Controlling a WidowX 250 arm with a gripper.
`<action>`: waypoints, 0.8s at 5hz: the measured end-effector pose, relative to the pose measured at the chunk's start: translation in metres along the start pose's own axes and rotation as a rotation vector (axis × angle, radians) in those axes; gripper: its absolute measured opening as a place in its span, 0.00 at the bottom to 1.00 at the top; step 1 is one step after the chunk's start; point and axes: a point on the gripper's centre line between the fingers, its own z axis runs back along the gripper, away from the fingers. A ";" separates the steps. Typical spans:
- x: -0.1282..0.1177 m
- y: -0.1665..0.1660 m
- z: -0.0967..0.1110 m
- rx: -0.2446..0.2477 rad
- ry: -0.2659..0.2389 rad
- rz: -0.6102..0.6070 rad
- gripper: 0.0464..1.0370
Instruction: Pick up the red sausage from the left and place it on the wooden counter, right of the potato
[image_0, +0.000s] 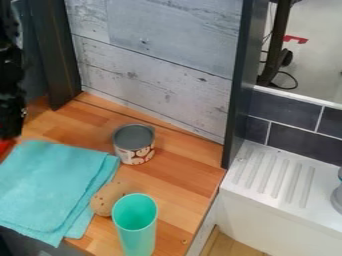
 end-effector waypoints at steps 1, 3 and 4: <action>0.004 0.023 -0.015 0.008 0.020 0.037 0.97; 0.012 0.048 -0.027 0.022 0.006 0.100 0.97; 0.014 0.057 -0.036 0.048 0.003 0.126 0.97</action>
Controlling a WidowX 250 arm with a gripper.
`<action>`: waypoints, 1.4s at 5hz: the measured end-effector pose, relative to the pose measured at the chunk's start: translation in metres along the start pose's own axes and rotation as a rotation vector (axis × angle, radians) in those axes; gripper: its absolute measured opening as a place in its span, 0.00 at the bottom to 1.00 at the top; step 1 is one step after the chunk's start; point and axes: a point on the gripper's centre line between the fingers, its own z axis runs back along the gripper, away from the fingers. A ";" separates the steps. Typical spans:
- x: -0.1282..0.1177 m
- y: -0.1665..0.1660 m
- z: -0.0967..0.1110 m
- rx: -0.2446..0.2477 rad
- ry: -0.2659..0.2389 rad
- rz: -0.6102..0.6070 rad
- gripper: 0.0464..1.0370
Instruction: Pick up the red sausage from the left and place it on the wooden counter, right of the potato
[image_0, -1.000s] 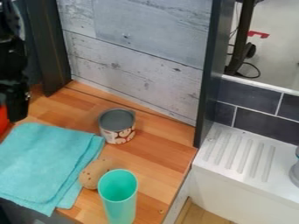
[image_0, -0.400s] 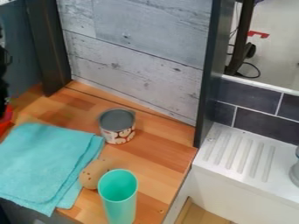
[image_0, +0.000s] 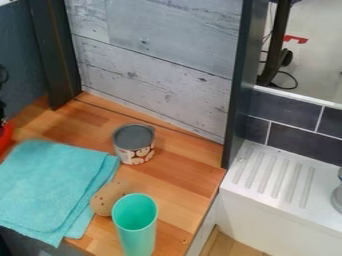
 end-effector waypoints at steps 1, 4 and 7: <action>0.004 0.003 -0.011 0.019 0.012 0.026 0.97; 0.019 -0.004 -0.044 -0.030 0.053 0.029 0.97; 0.023 -0.008 -0.047 -0.059 0.044 0.033 0.51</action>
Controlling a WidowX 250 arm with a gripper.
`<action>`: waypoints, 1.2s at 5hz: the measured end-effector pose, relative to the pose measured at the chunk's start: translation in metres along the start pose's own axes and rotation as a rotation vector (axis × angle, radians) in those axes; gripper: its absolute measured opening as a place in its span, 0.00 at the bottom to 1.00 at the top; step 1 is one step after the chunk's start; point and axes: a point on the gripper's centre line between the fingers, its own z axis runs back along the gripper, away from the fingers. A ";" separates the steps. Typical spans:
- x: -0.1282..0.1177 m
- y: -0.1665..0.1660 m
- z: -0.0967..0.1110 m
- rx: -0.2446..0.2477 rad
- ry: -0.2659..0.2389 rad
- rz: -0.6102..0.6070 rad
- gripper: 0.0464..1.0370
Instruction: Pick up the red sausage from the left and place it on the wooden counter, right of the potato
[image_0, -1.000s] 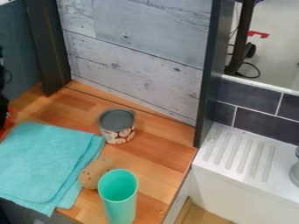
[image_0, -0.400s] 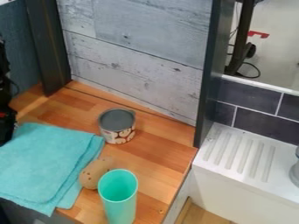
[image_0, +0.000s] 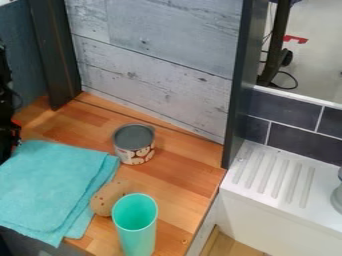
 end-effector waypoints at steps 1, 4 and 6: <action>-0.004 0.001 0.015 0.015 -0.033 -0.003 0.51; -0.012 -0.089 0.133 0.003 -0.217 -0.247 0.51; -0.024 -0.194 0.127 -0.139 -0.161 -0.553 0.51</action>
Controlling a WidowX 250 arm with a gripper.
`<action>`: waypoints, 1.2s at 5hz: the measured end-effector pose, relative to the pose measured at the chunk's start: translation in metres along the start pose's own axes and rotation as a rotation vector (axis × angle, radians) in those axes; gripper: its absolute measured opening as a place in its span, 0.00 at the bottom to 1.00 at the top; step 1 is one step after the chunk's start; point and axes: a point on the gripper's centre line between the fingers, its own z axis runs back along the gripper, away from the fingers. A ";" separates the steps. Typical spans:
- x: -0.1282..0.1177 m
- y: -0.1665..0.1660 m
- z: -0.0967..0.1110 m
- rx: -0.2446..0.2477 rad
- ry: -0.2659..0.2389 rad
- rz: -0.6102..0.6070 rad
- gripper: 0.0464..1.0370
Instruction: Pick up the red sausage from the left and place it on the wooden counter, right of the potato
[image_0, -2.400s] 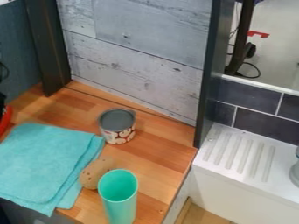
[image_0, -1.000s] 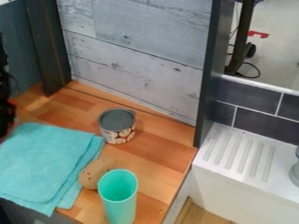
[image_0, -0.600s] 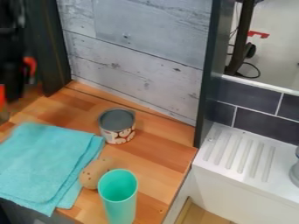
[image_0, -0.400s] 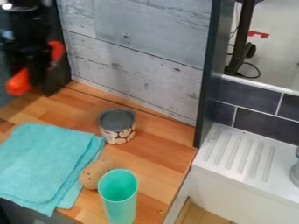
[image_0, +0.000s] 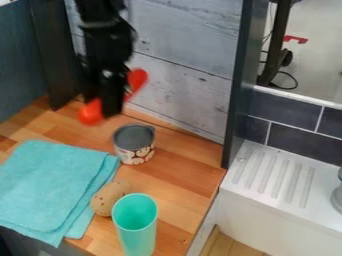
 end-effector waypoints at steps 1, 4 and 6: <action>0.014 -0.029 -0.036 -0.088 0.077 -0.050 0.51; 0.045 -0.056 -0.096 -0.152 0.200 -0.127 0.51; 0.047 -0.060 -0.108 -0.162 0.215 -0.076 0.51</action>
